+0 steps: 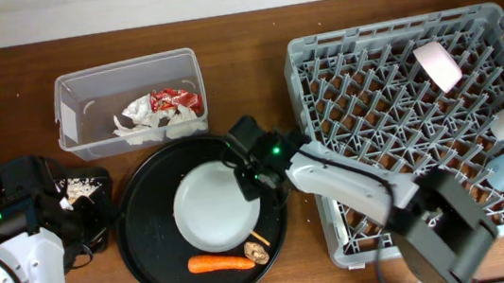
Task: Sort waste into correct bins and load items into the dishwasher rack
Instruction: 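Grasp the white plate rim with the right gripper, then place the white plate upright in the rack's back left slot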
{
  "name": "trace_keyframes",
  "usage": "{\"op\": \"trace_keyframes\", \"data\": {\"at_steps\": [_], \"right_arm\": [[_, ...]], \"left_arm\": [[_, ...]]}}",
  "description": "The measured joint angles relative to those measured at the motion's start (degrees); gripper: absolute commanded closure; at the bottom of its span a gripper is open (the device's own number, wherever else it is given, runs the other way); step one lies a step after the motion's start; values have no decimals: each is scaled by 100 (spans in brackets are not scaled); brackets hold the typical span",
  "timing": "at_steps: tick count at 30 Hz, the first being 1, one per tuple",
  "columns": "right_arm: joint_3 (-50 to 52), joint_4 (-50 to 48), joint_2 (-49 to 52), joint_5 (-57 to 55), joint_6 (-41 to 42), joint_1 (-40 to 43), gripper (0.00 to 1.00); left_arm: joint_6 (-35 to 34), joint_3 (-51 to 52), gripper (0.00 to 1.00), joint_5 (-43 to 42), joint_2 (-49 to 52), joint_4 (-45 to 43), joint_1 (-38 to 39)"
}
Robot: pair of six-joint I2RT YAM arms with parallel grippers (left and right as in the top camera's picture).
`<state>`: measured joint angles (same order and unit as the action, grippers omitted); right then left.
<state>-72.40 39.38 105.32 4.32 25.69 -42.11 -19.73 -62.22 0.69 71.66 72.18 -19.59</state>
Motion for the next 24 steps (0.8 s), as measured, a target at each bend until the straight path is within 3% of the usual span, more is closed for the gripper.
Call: {"op": "trace_keyframes", "data": {"at_steps": [5,9,13,17,24], "right_arm": [[-1416,1484,-1220,-1849,-44,0,96],[-1714,1853,-2124,-4513,-573,144,96],[-1731,1665,-2297,-6465,-1250,1731,96],[-1740,1097,-1934,-7108,-1368,3021,96],[-1749,804,-197,-6782,-1390,3287,96]], "left_arm": [[0,0,1,2,0,-13,0],[0,0,1,0,0,-15,0],[0,0,1,0,0,-11,0],[0,2,1,0,0,-17,0],[0,2,1,0,0,-13,0]]}}
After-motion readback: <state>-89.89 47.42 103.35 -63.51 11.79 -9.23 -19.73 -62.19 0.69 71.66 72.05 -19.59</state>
